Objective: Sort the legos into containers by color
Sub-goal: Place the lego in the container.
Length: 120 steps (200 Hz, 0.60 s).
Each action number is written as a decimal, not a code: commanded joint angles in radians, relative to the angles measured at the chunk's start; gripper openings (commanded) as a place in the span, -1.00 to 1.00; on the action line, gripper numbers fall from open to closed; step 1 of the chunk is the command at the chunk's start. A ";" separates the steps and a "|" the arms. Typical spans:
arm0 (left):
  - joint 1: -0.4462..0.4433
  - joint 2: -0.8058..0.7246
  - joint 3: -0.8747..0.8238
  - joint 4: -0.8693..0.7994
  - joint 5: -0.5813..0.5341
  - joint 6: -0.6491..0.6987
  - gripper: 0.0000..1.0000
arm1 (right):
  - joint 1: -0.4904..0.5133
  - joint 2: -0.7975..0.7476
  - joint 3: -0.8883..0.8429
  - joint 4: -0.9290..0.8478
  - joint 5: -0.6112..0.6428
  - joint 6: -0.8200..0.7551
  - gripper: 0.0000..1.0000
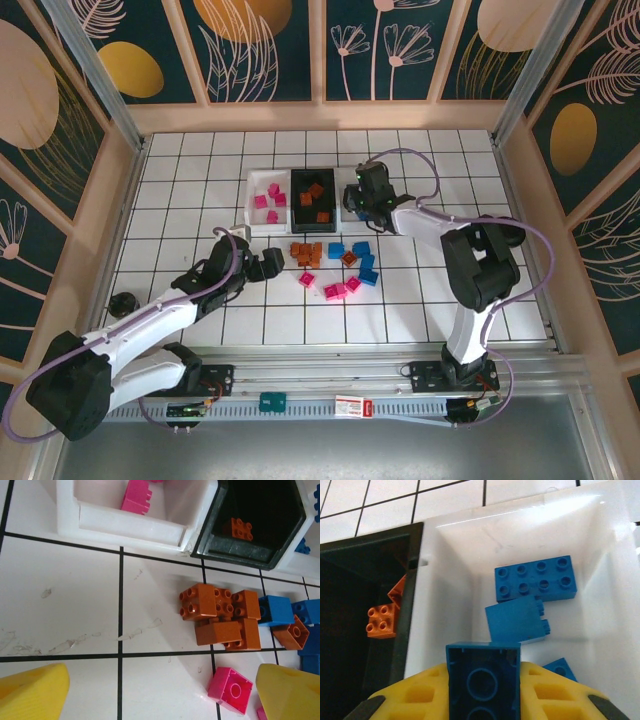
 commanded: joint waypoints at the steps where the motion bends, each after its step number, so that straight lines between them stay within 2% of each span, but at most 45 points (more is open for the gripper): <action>1: -0.012 -0.002 -0.016 0.011 0.049 0.003 0.89 | -0.012 0.012 0.039 0.020 0.001 0.025 -0.24; 20: -0.037 0.020 -0.008 0.019 0.050 0.016 0.89 | -0.011 -0.008 0.031 0.037 -0.005 0.018 0.08; 37: -0.071 0.053 0.017 0.019 0.032 0.032 0.90 | -0.012 -0.044 0.014 0.044 -0.009 0.015 0.18; 100: -0.254 0.274 0.146 0.029 -0.055 0.114 0.77 | 0.004 -0.207 -0.142 0.092 -0.042 0.035 0.22; 120: -0.306 0.369 0.199 0.010 -0.104 0.141 0.67 | 0.015 -0.253 -0.202 0.101 -0.038 0.039 0.22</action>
